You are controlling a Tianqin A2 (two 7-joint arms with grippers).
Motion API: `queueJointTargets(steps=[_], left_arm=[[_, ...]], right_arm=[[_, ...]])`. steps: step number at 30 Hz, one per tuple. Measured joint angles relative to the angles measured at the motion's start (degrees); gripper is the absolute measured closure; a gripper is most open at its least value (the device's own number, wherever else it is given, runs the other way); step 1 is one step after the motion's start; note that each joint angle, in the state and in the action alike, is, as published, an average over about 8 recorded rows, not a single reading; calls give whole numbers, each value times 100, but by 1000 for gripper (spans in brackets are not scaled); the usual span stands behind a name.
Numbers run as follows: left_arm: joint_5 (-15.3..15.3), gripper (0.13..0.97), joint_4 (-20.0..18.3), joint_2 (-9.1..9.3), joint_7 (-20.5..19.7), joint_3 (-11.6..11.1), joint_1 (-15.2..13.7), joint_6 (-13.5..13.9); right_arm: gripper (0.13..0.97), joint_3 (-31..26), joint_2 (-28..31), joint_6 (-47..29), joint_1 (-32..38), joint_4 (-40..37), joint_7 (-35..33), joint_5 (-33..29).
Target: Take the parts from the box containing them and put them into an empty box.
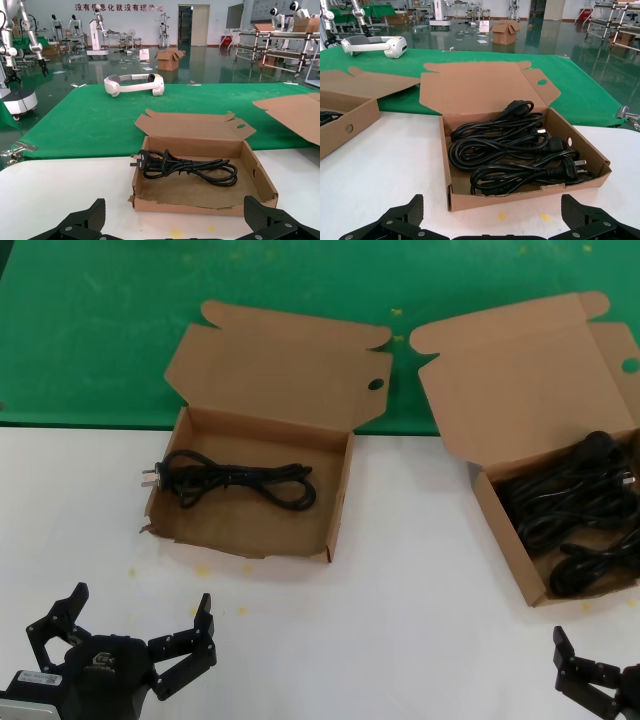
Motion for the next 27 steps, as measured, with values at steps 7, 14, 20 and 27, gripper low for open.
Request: queueJointTargets(steps=[7,14,20,27], left_arm=[[0,132,0,0,0,0,0,0],[0,132,0,0,0,0,0,0],[0,132,0,0,0,0,0,0],[0,132,0,0,0,0,0,0]], right_arm=[[129,0,0,0,0,0,0,0],[129,0,0,0,0,0,0,0],[129,0,0,0,0,0,0,0],[129,0,0,0,0,0,0,0]])
